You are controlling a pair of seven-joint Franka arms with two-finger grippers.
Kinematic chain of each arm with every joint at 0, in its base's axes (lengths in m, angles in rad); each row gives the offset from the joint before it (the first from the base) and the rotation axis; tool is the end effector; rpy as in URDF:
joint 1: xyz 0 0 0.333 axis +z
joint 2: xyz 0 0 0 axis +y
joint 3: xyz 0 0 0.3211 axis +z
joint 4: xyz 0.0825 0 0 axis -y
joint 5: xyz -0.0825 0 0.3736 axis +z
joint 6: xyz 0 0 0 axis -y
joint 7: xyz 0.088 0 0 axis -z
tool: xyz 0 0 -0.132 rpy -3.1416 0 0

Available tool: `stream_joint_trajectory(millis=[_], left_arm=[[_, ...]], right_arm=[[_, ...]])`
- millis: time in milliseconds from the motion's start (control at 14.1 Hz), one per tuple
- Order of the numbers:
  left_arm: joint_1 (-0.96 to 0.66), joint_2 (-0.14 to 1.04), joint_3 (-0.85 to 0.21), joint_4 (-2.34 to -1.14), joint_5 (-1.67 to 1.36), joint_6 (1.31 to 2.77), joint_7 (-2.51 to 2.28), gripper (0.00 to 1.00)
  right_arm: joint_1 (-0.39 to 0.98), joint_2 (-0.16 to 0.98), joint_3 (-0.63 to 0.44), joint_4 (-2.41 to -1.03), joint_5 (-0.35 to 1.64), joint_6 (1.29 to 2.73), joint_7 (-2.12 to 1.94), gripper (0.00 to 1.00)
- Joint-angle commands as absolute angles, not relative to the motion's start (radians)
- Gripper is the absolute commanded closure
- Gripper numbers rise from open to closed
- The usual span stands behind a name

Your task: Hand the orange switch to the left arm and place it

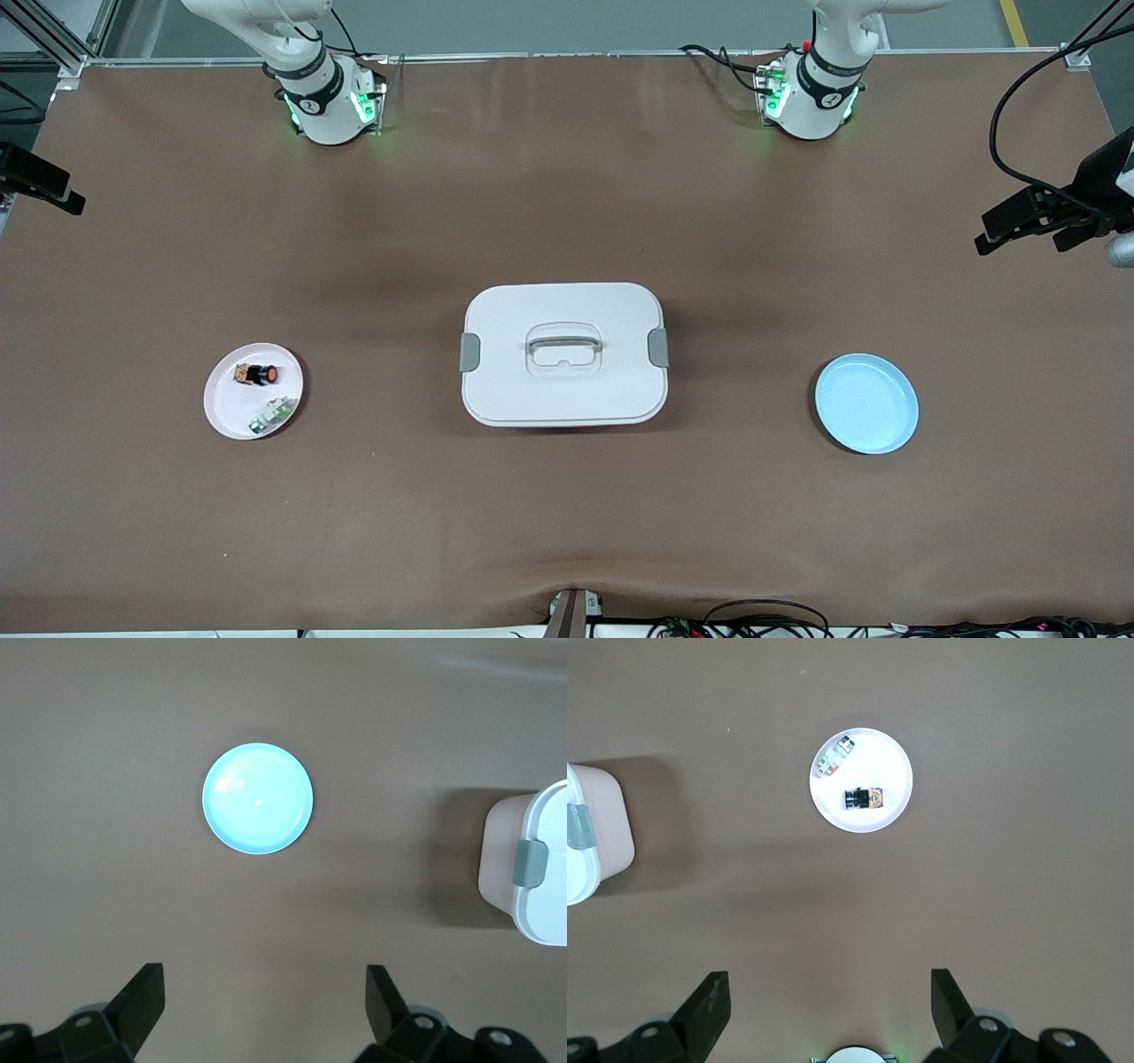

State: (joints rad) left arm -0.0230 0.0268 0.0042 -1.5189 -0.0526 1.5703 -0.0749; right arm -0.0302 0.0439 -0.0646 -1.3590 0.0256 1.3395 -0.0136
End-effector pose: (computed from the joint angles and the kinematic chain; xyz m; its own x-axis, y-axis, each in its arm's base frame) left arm 0.5535 -0.0174 0.6140 0.9982 0.0559 0.0206 0.0548 -0.9970 0.0541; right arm 0.5286 -0.0455 0.6567 0.9952 -0.0752 -0.0629 -0.0768 -0.9968 -0.0233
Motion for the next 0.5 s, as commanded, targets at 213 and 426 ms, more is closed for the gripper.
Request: stream_joint_trajectory(millis=[213, 426], left_arm=[[-0.018, 0.028, 0.000, -1.511, -0.032, 1.557, -0.066, 0.00], [-0.023, 0.028, 0.000, -1.511, -0.032, 1.557, -0.072, 0.00]], right_arm=[[-0.029, 0.018, -0.063, -1.385, 0.014, 1.350, -0.021, 0.00], [-0.029, 0.018, -0.063, -1.385, 0.014, 1.350, -0.021, 0.00]])
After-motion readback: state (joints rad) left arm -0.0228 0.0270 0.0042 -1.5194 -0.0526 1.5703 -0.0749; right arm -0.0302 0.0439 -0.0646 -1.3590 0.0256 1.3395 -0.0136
